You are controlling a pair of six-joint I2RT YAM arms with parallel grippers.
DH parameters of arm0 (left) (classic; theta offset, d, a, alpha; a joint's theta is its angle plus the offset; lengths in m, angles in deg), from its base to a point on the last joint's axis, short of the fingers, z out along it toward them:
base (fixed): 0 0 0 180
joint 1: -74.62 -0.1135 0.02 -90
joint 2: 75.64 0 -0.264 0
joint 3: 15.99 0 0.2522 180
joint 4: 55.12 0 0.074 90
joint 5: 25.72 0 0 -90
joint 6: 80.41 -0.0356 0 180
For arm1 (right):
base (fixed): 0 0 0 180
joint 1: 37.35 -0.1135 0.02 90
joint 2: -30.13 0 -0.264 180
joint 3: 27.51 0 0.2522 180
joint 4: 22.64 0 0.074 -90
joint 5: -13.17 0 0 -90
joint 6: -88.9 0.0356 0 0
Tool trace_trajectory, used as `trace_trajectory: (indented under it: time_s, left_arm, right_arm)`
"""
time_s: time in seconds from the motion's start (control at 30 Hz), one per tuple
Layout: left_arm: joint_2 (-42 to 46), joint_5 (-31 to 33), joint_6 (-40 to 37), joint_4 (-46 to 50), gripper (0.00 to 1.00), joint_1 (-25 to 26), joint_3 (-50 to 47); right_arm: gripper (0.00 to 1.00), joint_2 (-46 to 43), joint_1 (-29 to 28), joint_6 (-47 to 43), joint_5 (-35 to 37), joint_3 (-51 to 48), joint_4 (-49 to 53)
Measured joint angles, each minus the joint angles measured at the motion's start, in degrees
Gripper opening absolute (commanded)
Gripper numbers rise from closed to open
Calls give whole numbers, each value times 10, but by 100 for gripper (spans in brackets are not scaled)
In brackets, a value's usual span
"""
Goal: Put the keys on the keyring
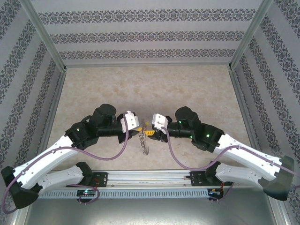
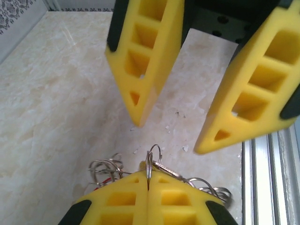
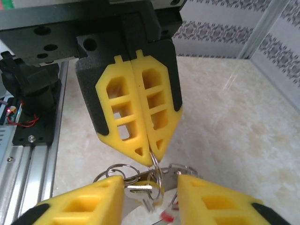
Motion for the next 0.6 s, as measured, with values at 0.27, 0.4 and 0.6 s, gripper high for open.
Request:
trace_trajectory:
  time_s: [0.27,0.4,0.6]
  left_arm:
    - [31,-20,-2,-27,0,0,-21]
    - [42,-35,-2,-31,0,0,-24]
    - [50,-48,-2,-36,0,0,-27]
  right_arm:
    - [33,-28,10,31,-12,-16,-2]
    - [33,-23,13,35,-25,-16,-6]
    - [31,2,17,35,-51,-16,-8]
